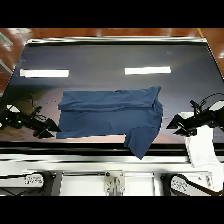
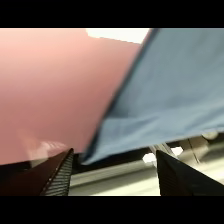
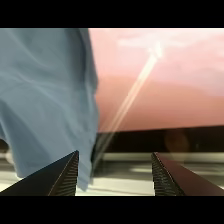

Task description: Fold the shirts.

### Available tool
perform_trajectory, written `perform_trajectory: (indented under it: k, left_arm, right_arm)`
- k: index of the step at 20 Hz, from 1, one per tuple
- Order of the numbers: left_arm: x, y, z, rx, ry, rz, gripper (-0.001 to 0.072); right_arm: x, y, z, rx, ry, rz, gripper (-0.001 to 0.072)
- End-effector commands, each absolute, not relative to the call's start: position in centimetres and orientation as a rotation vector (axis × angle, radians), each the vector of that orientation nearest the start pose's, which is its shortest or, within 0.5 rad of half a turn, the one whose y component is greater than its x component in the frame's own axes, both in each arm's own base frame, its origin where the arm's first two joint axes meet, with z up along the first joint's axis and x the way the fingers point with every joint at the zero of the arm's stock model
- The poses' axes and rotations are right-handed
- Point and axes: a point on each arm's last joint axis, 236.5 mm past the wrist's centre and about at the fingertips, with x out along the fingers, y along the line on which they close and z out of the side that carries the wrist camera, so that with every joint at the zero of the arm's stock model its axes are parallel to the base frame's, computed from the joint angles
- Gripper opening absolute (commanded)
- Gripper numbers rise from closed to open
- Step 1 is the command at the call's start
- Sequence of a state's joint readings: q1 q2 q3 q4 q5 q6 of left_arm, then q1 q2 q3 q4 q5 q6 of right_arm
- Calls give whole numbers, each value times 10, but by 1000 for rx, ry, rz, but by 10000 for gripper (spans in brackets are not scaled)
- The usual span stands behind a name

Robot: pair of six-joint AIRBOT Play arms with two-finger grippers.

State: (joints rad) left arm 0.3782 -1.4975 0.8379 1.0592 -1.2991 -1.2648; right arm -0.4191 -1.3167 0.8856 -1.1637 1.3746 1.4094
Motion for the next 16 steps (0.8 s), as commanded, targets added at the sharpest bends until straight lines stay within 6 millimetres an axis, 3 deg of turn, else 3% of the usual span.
perform_trajectory:
  k: [1, 3, 5, 7, 10, 13, 16]
  left_arm:
    - [274, -22, -133, -645, 1674, -168, 596]
    - [281, -29, -136, -635, 1663, -142, 553]
    - [282, -34, -136, -637, 1665, -129, 40]
    - [283, -35, -134, -634, 1663, -132, 45]
    - [288, -33, -122, -610, 1618, -144, 45]
    - [296, -31, -103, -562, 1549, -171, 45]
    - [299, -30, -92, -511, 1507, -211, 45]
  right_arm:
    - [272, -16, -65, 668, 1607, 61, 575]
    - [270, -15, -65, 653, 1614, 85, 576]
    - [264, -12, -64, 650, 1639, 100, 576]
    - [248, 4, -73, 644, 1695, 136, 576]
    - [225, 48, -103, 580, 1739, 245, 576]
    - [228, 60, -127, 611, 1684, 183, 575]
    - [246, 69, -130, 695, 1595, 160, 564]
